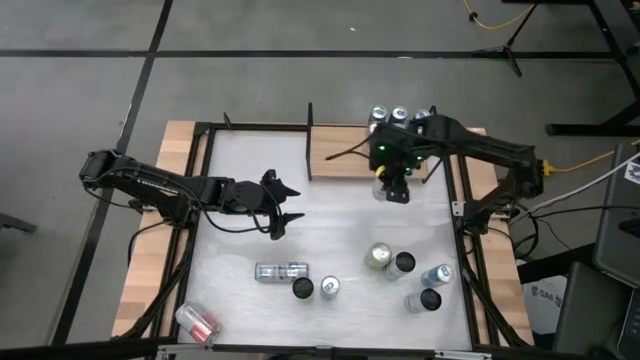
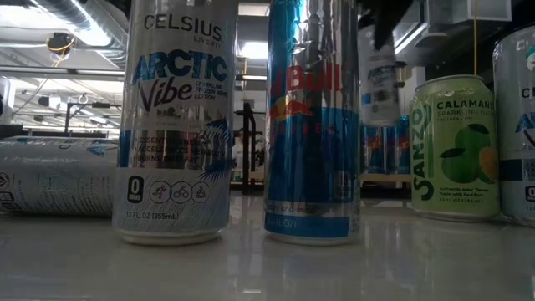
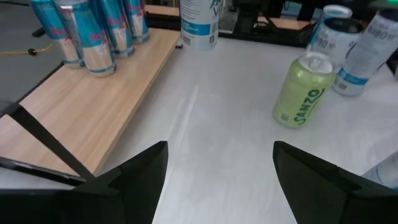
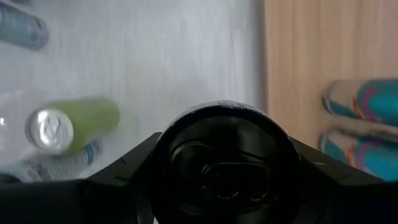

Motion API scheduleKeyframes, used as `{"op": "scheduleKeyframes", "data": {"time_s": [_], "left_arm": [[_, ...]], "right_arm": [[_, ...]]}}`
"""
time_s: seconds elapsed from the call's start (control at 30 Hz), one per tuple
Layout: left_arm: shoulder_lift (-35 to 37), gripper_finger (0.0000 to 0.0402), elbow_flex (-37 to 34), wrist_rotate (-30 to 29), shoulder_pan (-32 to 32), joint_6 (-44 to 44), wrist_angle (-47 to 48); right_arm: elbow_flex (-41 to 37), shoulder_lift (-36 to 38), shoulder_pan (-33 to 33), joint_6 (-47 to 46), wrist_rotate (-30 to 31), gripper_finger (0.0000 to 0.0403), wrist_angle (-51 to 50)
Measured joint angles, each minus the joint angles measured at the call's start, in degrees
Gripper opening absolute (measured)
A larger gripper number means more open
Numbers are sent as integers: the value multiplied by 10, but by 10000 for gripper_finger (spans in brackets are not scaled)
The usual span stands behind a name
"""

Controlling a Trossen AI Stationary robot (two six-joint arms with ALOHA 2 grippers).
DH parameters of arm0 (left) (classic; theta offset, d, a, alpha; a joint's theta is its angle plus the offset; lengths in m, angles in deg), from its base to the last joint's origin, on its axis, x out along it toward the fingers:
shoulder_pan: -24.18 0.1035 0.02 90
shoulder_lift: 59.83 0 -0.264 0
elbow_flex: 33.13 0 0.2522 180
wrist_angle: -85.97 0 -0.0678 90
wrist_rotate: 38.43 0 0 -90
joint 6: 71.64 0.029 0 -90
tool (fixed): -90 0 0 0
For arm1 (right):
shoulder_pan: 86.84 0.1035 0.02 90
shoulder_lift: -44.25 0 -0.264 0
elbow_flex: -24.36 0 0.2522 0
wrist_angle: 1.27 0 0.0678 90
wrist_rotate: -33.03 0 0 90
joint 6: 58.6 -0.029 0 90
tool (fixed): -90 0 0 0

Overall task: Place canned beverage on shelf
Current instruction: Put the white-blue soda can on the shelf

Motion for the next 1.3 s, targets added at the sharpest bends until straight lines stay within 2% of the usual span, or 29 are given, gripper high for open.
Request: {"op": "scheduleKeyframes", "data": {"time_s": [0.13, 0.27, 0.43, 0.57, 0.73, 1.03, 1.3], "left_arm": [[0, 283, 0, -6, 1, 0, -17], [0, 283, 0, -38, 1, 0, -20], [0, 283, 0, -72, 1, 0, -23], [0, 283, 0, -75, 1, 0, -34], [0, 283, 0, -75, 1, 0, -44], [0, 283, 0, -75, 1, 0, -46], [0, 283, 0, -101, 1, 3, -46]], "right_arm": [[-24, 41, -1, 10, 2, 248, -1], [-64, 87, -16, 13, 0, 249, 8], [-111, 132, -51, 14, 2, 249, 8], [-140, 159, -87, 31, 2, 250, 8], [-169, 173, -137, 63, -3, 250, 17], [-209, 175, -218, 132, -64, 250, 63], [-212, 175, -248, 144, -74, 250, 74]]}}
